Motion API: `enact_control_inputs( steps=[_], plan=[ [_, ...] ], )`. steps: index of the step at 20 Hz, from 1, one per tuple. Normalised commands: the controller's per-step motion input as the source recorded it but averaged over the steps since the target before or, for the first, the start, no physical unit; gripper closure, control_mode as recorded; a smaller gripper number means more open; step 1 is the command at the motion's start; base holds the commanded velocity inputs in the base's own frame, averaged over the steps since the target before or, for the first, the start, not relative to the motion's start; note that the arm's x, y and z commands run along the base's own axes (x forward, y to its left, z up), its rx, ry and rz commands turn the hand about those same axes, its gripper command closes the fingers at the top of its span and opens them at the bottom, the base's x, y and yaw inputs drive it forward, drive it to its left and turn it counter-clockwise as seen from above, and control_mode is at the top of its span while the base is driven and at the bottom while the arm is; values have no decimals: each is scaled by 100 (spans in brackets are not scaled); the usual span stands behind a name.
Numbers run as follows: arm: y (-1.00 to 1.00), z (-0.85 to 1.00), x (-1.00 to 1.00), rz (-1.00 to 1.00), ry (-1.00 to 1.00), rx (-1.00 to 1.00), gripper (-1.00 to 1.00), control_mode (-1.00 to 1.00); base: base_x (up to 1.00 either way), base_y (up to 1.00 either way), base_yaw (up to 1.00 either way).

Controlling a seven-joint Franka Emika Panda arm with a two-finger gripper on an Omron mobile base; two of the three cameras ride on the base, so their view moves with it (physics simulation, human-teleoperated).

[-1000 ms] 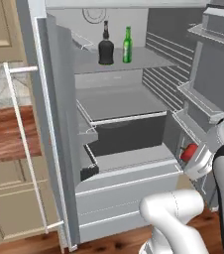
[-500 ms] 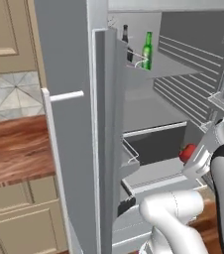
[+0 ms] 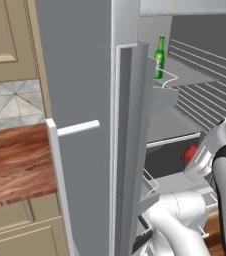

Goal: Place the liquor and beer on the top shelf of the fridge to keep them out of children's reach, and place the bell pepper on lower shelves for easy access.

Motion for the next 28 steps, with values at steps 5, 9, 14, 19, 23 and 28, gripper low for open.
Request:
enact_control_inputs(
  steps=[5,9,14,19,23,28],
  plan=[
    [0,-3,38,0,-8,0,100,-100,9,0,0],
    [0,0,64,-1,-6,0,100,-100,0,0,0],
    [0,-6,78,-1,-1,0,100,-100,0,0,0],
    [0,-6,72,0,0,0,100,-100,0,0,0],
    [0,-31,46,0,-4,0,100,-100,0,0,0],
    [-2,-42,31,0,-11,0,100,-100,0,0,0]
  ],
)
